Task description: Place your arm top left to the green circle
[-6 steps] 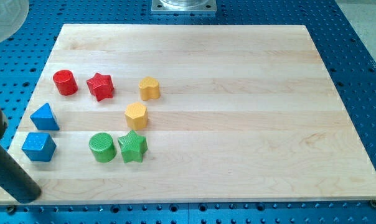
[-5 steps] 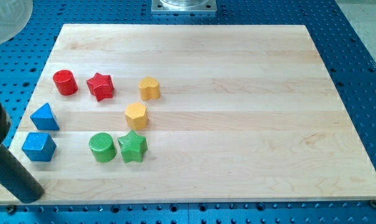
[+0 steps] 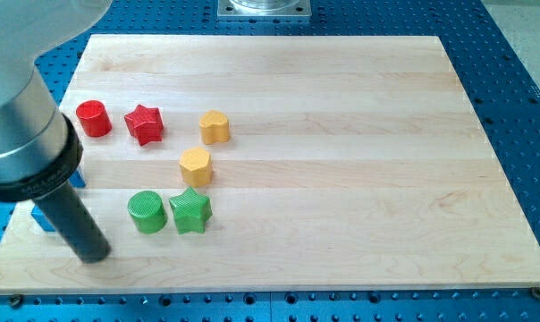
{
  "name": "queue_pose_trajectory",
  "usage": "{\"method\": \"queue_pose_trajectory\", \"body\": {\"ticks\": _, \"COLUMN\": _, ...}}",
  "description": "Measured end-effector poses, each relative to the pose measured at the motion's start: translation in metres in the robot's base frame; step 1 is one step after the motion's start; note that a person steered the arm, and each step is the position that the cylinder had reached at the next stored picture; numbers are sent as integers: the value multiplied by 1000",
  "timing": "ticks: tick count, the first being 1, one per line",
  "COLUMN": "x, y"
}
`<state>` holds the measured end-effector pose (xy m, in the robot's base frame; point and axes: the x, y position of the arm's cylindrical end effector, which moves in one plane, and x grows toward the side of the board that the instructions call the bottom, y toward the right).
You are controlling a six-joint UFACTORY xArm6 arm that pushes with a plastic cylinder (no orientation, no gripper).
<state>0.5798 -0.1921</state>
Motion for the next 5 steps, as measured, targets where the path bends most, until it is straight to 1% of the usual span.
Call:
{"method": "queue_pose_trajectory", "body": {"ticks": 1, "x": -41, "y": 0}}
{"method": "queue_pose_trajectory", "body": {"ticks": 2, "x": -72, "y": -1}}
{"method": "queue_pose_trajectory", "body": {"ticks": 3, "x": -90, "y": -10}}
{"method": "queue_pose_trajectory", "body": {"ticks": 4, "x": -120, "y": -10}}
{"method": "queue_pose_trajectory", "body": {"ticks": 5, "x": -134, "y": -12}}
